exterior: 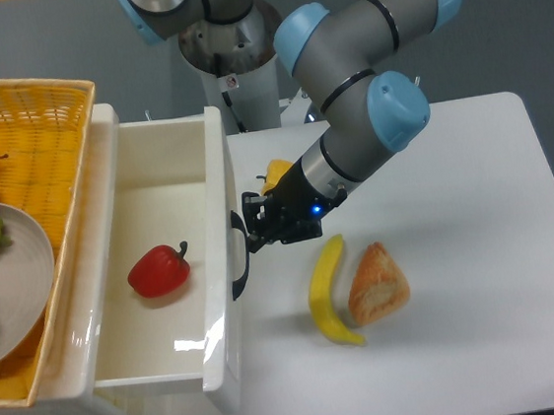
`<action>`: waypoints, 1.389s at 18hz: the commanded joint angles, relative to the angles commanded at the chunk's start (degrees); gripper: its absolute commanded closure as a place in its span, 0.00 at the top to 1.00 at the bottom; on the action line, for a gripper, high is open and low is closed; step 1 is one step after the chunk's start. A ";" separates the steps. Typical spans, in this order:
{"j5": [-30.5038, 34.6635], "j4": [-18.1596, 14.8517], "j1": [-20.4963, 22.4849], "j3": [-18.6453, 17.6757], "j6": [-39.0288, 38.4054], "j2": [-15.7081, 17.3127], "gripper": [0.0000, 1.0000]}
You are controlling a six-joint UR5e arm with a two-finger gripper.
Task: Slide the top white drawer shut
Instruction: 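Push the drawer front with the gripper into the cabinet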
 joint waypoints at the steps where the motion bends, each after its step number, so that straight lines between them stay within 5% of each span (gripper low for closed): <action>1: 0.00 0.00 -0.26 0.09 -0.18 0.00 0.01; 25: -0.62 0.62 -6.59 0.00 -3.87 1.14 0.03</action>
